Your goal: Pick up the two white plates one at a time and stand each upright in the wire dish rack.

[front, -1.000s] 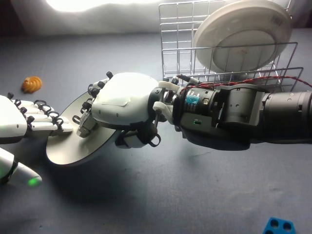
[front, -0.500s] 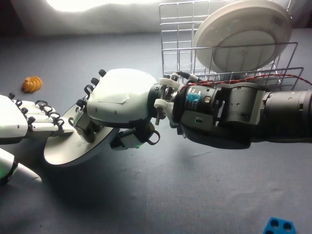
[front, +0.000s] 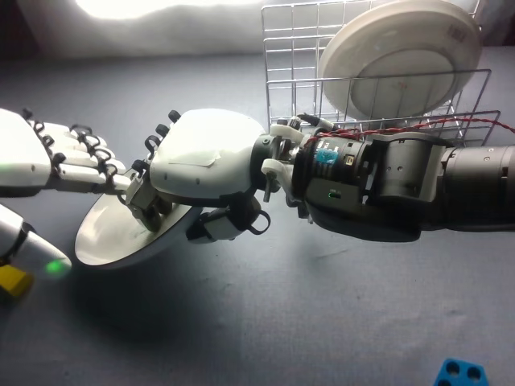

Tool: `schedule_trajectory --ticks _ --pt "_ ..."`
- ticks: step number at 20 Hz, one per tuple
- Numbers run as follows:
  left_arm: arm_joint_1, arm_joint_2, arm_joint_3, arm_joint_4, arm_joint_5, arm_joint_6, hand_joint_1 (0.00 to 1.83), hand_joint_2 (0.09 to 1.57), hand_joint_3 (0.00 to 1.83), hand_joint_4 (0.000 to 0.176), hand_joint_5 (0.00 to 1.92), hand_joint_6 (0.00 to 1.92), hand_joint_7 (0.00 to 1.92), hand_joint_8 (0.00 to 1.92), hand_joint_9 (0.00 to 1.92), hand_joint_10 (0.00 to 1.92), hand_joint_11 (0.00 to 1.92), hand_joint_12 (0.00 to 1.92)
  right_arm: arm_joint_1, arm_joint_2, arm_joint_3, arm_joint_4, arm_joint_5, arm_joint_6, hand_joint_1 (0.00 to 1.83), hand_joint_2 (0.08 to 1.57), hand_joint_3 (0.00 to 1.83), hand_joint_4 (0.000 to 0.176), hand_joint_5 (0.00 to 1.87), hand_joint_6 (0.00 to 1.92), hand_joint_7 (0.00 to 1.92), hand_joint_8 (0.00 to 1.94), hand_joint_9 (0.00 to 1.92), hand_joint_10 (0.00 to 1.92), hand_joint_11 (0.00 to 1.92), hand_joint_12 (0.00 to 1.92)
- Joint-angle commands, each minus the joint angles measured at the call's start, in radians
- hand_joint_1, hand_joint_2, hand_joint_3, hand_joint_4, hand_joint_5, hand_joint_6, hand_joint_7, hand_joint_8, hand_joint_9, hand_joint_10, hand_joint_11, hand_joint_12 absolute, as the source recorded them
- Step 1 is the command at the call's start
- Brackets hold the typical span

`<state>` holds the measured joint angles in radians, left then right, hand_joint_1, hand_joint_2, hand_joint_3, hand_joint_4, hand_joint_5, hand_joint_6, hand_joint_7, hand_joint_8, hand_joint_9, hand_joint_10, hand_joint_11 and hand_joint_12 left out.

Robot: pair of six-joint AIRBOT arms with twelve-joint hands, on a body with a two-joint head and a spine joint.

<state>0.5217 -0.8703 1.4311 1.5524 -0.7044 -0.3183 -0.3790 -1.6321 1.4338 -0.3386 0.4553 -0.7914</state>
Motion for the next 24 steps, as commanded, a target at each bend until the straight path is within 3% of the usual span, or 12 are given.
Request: schedule_trajectory --ticks 1,6,9,11,15,19,24 --pt "-0.025 0.018 0.000 -0.049 -0.020 -0.001 0.00 1.08 0.00 0.000 0.03 0.00 0.01 0.00 0.00 0.00 0.00 0.00 0.003 0.010 -0.006 0.006 0.064 -0.003 1.39 1.08 0.00 0.000 0.95 0.90 1.11 0.88 0.96 1.08 0.81 1.20" --pt "-0.090 0.050 -0.016 -0.050 -0.026 -0.001 0.00 1.07 0.00 0.000 0.03 0.00 0.01 0.00 0.00 0.00 0.00 0.00 0.011 0.068 -0.081 0.005 0.063 0.003 1.39 1.06 0.00 0.000 1.01 0.83 1.14 0.78 1.01 1.03 0.84 1.18" --pt "-0.117 0.070 -0.035 -0.048 -0.028 -0.001 0.00 1.08 0.00 0.000 0.03 0.01 0.02 0.00 0.00 0.00 0.00 0.00 0.029 0.118 -0.141 0.005 0.060 0.021 1.39 1.08 0.00 0.000 0.95 0.92 1.09 0.86 0.98 1.08 0.81 1.20" --pt "-0.134 0.077 -0.039 -0.046 -0.029 -0.001 0.00 1.08 0.00 0.000 0.04 0.01 0.02 0.01 0.00 0.00 0.01 0.00 0.035 0.156 -0.180 0.005 0.053 0.032 1.39 1.09 0.00 0.000 0.94 0.87 1.06 0.94 0.97 1.12 0.80 1.22" --pt "-0.142 0.081 -0.041 -0.034 -0.026 -0.016 0.00 1.08 0.00 0.000 0.06 0.01 0.04 0.01 0.02 0.01 0.03 0.01 0.056 0.232 -0.267 0.006 0.053 0.073 1.39 1.06 0.00 0.000 1.01 0.78 1.13 0.85 1.02 1.01 0.85 1.17" --pt "-0.141 0.081 -0.036 -0.033 -0.026 -0.019 0.00 1.08 0.00 0.000 0.03 0.00 0.00 0.00 0.00 0.00 0.00 0.00 0.096 0.319 -0.374 0.005 0.051 0.150 1.39 1.08 0.00 0.000 0.99 0.81 1.10 0.92 0.97 1.09 0.81 1.21" --pt "-0.141 0.083 -0.031 -0.033 -0.026 -0.020 0.00 1.08 0.00 0.000 0.04 0.01 0.01 0.00 0.00 0.00 0.00 0.00 0.173 0.385 -0.446 0.005 -0.014 0.344 1.39 1.08 0.00 0.000 0.98 0.85 1.11 0.89 0.97 1.05 0.81 1.19"
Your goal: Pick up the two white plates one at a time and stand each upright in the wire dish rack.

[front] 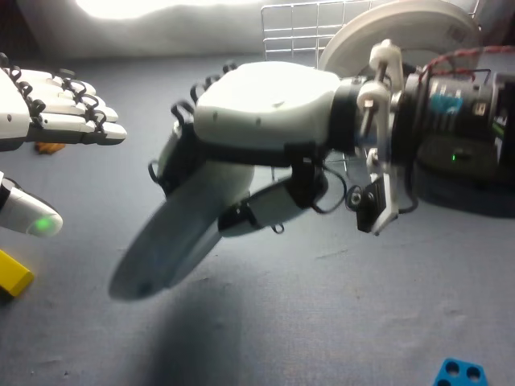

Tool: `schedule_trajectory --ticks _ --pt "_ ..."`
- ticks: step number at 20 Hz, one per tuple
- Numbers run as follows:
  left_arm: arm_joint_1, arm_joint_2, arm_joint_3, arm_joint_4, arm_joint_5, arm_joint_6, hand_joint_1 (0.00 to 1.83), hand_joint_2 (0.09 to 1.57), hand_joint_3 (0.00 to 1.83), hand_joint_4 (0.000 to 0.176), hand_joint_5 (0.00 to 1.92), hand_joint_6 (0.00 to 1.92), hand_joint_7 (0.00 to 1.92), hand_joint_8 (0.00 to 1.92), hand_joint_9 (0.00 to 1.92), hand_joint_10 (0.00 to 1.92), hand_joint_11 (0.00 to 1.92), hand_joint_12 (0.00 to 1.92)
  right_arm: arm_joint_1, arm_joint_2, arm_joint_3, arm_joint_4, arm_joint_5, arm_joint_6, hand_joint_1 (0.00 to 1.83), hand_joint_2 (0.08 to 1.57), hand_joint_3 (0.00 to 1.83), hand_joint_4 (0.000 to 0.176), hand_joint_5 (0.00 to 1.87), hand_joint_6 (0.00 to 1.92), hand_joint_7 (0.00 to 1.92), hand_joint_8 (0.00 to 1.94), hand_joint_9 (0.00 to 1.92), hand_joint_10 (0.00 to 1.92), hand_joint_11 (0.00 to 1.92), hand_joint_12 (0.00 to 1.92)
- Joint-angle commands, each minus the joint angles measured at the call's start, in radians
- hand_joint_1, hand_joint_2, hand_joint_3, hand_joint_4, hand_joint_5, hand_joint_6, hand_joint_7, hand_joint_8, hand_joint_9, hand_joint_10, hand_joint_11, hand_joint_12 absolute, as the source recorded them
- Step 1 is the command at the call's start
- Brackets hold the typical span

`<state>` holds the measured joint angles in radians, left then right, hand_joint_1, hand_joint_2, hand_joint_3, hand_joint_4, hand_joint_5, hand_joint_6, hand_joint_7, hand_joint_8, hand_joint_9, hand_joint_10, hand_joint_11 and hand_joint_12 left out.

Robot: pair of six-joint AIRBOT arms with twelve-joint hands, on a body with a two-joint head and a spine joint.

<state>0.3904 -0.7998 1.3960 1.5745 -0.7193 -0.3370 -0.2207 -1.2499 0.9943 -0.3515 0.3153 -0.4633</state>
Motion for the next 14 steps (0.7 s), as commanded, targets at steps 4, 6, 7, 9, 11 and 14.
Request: schedule_trajectory --ticks 4,6,7,9,11,14 --pt "-0.023 0.009 0.002 -0.033 -0.004 -0.001 0.00 1.09 0.01 0.000 0.02 0.00 0.00 0.00 0.00 0.00 0.00 0.00 0.071 0.040 -0.023 0.018 0.070 0.168 1.39 1.07 0.00 0.000 0.99 0.84 1.12 0.87 0.97 1.04 0.83 1.17" --pt "-0.024 0.008 0.003 -0.033 -0.004 -0.001 0.00 1.08 0.00 0.000 0.03 0.01 0.00 0.00 0.00 0.00 0.00 0.00 0.106 0.063 -0.023 0.018 0.009 0.281 1.39 1.08 0.00 0.000 0.99 0.86 1.11 0.89 0.97 1.05 0.82 1.17" --pt "-0.023 0.007 0.004 -0.033 -0.006 -0.001 0.00 1.08 0.00 0.000 0.03 0.00 0.01 0.00 0.00 0.00 0.00 0.00 0.116 0.072 -0.023 0.018 -0.001 0.312 1.39 1.08 0.00 0.000 0.98 0.86 1.10 0.91 0.96 1.06 0.82 1.18" --pt "-0.014 0.009 0.007 -0.033 -0.010 -0.001 0.00 1.08 0.00 0.000 0.02 0.00 0.00 0.00 0.00 0.00 0.00 0.00 0.150 0.101 -0.023 0.018 -0.018 0.390 1.39 1.08 0.00 0.000 0.98 0.87 1.10 0.91 0.96 1.06 0.82 1.18" --pt "-0.009 0.006 0.013 -0.032 -0.012 -0.001 0.00 1.09 0.00 0.000 0.03 0.01 0.01 0.00 0.00 0.00 0.00 0.00 0.179 0.120 -0.022 0.018 -0.058 0.439 1.39 1.07 0.00 0.000 1.02 0.81 1.13 0.87 0.98 1.03 0.84 1.19" --pt "0.005 0.004 0.020 -0.031 -0.009 -0.001 0.00 1.09 0.00 0.000 0.03 0.01 0.01 0.00 0.00 0.00 0.00 0.00 0.224 0.151 -0.020 0.087 -0.102 0.462 1.39 1.07 0.00 0.000 0.99 0.83 1.11 0.91 0.97 1.05 0.83 1.20"
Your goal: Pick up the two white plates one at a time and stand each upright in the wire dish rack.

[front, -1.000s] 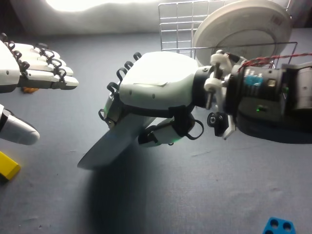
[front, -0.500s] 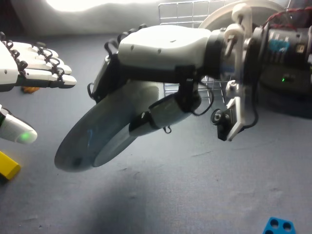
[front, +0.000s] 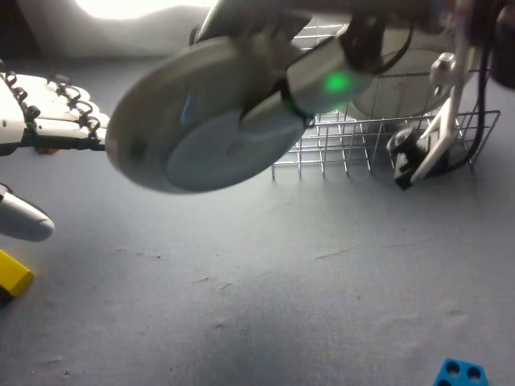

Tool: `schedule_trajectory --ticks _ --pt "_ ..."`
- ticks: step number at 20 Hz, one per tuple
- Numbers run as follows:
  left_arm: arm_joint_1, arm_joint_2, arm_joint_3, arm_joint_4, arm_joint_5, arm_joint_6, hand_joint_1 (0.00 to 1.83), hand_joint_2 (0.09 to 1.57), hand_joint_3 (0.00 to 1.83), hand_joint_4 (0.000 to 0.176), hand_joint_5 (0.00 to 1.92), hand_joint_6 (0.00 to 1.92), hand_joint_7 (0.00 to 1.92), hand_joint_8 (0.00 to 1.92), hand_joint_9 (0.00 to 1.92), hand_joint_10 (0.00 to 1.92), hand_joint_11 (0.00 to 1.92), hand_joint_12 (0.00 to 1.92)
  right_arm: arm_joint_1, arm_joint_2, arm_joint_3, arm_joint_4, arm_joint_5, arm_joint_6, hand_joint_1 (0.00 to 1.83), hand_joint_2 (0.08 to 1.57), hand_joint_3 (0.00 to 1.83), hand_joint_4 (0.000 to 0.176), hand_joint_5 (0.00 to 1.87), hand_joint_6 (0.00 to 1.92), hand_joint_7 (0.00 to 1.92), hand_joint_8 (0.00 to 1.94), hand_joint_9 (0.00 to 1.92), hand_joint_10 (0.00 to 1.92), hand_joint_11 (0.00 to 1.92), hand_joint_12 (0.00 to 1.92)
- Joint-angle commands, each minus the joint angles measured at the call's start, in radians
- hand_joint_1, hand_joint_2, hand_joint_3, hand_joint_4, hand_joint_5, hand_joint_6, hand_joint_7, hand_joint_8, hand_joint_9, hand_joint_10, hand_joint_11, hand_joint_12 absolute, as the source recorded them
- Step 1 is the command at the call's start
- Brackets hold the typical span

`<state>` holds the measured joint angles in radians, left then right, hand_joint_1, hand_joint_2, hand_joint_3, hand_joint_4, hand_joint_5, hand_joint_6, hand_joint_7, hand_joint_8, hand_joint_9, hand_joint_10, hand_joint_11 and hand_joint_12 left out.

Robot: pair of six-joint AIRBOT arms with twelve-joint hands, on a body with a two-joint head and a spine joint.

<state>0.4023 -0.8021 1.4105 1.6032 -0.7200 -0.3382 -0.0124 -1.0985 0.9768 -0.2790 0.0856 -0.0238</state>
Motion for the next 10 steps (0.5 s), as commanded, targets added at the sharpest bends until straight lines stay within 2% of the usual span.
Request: schedule_trajectory --ticks 1,5,7,10 --pt "-0.008 0.008 0.004 -0.059 -0.005 0.000 0.00 1.09 0.00 0.000 0.02 0.00 0.00 0.00 0.00 0.00 0.00 0.00 0.028 0.010 0.002 0.044 0.118 0.023 1.39 1.07 0.00 0.000 0.99 0.83 1.11 0.89 0.97 1.05 0.83 1.20" --pt "-0.010 0.019 -0.010 -0.053 0.000 0.000 0.00 1.10 0.01 0.000 0.04 0.01 0.01 0.00 0.00 0.00 0.00 0.00 0.053 0.030 0.023 0.106 0.106 0.020 1.39 1.09 0.00 0.000 0.97 0.88 1.09 0.95 0.94 1.07 0.81 1.19" --pt "-0.010 0.027 -0.023 -0.049 0.003 0.000 0.00 1.09 0.00 0.000 0.04 0.01 0.01 0.00 0.01 0.00 0.02 0.01 0.062 0.036 0.041 0.116 0.107 0.018 1.39 1.06 0.00 0.000 1.03 0.80 1.14 0.85 0.98 1.01 0.86 1.15" --pt "-0.017 0.037 -0.039 -0.038 0.003 0.000 0.00 1.09 0.00 0.000 0.03 0.00 0.01 0.00 0.00 0.00 0.00 0.00 0.070 0.046 0.070 0.124 0.108 0.018 1.39 1.06 0.00 0.000 1.04 0.79 1.15 0.80 1.00 1.01 0.85 1.17"
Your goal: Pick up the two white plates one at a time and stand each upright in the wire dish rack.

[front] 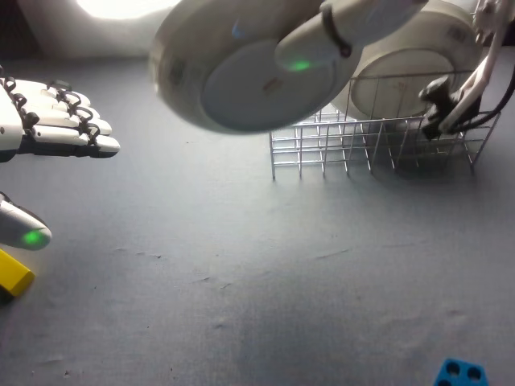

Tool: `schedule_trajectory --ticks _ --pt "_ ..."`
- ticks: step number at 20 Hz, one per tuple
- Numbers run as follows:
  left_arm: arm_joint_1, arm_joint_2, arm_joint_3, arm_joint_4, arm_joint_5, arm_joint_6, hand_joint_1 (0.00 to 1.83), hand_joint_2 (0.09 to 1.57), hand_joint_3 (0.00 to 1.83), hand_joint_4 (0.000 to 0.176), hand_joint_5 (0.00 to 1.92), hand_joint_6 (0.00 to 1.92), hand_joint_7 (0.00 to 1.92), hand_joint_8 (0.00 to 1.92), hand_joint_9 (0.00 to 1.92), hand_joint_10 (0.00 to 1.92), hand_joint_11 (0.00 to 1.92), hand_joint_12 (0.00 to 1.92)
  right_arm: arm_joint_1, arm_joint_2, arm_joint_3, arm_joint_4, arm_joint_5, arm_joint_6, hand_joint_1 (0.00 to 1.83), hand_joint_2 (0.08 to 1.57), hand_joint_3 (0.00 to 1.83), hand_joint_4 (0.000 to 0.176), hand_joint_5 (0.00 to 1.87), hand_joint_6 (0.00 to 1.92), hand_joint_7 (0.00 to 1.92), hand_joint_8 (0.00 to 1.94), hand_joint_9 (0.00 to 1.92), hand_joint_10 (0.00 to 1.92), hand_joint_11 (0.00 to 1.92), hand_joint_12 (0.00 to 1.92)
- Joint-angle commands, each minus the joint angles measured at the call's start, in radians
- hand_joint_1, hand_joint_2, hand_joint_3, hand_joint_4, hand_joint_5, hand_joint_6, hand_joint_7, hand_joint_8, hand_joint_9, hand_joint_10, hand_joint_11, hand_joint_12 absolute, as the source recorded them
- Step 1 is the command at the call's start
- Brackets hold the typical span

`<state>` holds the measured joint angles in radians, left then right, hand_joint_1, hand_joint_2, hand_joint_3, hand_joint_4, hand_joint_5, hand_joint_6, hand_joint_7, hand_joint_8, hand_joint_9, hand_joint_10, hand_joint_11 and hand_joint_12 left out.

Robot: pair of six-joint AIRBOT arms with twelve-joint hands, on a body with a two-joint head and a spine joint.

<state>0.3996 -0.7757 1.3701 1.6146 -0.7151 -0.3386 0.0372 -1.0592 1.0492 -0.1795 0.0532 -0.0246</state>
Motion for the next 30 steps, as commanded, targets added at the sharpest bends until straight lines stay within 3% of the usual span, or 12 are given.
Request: schedule_trajectory --ticks 1,16,30 --pt "-0.016 0.010 0.002 -0.049 -0.002 0.000 0.00 1.09 0.00 0.000 0.04 0.00 0.01 0.00 0.00 0.00 0.01 0.00 0.021 0.009 0.010 0.026 0.150 0.018 1.39 1.06 0.00 0.000 1.02 0.82 1.12 0.84 0.99 1.03 0.82 1.18" --pt "-0.020 -0.005 0.023 -0.042 -0.007 0.000 0.00 1.10 0.00 0.000 0.03 0.00 0.01 0.00 0.00 0.00 0.00 0.00 0.004 0.045 0.132 0.041 0.144 0.006 1.39 1.08 0.00 0.000 1.00 0.88 1.07 0.90 0.97 1.07 0.79 1.19" --pt "-0.023 -0.008 0.025 -0.039 -0.007 0.000 0.00 1.10 0.00 0.000 0.04 0.00 0.01 0.00 0.00 0.00 0.00 0.00 -0.041 0.045 0.137 -0.104 0.196 0.020 1.39 1.08 0.00 0.000 1.01 0.90 1.06 0.85 1.00 1.06 0.81 1.19"
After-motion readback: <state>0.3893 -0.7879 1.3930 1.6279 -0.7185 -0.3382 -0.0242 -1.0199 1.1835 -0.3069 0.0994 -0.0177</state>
